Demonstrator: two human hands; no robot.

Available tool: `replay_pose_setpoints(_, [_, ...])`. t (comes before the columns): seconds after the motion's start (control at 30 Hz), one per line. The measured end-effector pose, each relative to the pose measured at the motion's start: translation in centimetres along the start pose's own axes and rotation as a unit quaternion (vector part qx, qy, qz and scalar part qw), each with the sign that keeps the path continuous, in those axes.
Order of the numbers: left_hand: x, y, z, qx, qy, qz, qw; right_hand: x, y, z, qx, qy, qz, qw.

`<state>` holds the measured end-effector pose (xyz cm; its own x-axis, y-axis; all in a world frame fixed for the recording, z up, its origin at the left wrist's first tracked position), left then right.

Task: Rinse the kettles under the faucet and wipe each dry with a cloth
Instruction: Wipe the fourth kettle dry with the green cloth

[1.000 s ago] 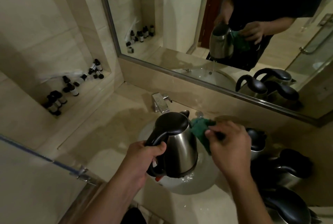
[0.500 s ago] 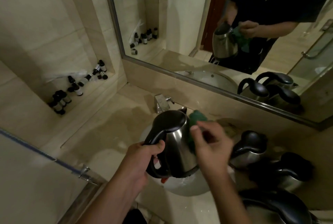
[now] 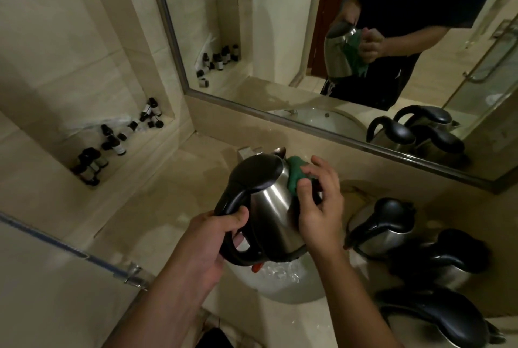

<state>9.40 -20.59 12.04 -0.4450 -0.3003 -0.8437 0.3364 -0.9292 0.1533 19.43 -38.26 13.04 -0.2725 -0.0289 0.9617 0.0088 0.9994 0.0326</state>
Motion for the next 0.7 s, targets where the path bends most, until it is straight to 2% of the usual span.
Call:
replay_pose_setpoints(0.1, [-1.2,-0.3,0.0,-0.025,0.035,-0.054,0.998,-1.5,1.1,0.4,0.035,0.118,-0.061,0.991])
replay_pose_setpoints(0.17, [-1.5,-0.5,-0.4,-0.043,0.043,-0.07,0.996,-1.8,1.7,0.8,0.038,0.132,-0.046,0.989])
replay_pose_setpoints(0.2, [-1.5,-0.7,-0.6,-0.049,0.041,-0.069,0.995,-1.0,2.1,1.1,0.038,0.102,-0.009,0.994])
replay_pose_setpoints(0.27, [-1.5,-0.6,-0.9,-0.057,0.034,-0.059,0.996,0.8,3.2,2.0,0.063,-0.014,0.074,0.995])
replay_pose_setpoints(0.37, [-1.5,-0.5,-1.1,-0.062,0.022,-0.029,0.997,1.6,4.0,3.4,0.156,-0.161,0.185,0.957])
replay_pose_setpoints(0.43, [-1.4,-0.7,-1.2,-0.065,0.024,-0.022,0.997,1.0,3.3,3.7,0.199,-0.195,0.187,0.942])
replay_pose_setpoints(0.5, [-1.4,-0.7,-1.0,-0.06,0.026,-0.028,0.997,0.1,2.2,2.2,0.178,-0.135,0.145,0.964])
replay_pose_setpoints(0.6, [-1.0,-0.1,-1.0,-0.045,0.021,-0.038,0.998,-0.4,2.5,-0.1,0.073,0.035,0.061,0.995])
replay_pose_setpoints(0.63, [-0.9,0.1,-1.0,-0.042,0.018,-0.037,0.998,0.2,3.0,-0.2,0.05,0.039,0.077,0.995])
replay_pose_setpoints(0.7, [-0.8,0.4,-1.1,-0.04,0.005,-0.023,0.999,2.5,4.3,0.7,0.053,-0.069,0.202,0.976])
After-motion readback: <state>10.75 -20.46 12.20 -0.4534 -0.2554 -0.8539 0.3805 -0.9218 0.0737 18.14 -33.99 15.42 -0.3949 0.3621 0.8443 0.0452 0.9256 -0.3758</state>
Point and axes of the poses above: each hand's wrist, its own z-axis away from the middle knuckle, its own y-axis out of the palm, x = y × z, the point moved 6 cm from there along -z, towards the middle knuckle, and after that the axes turned 10 degrees about -z, right-handed, at the moved point
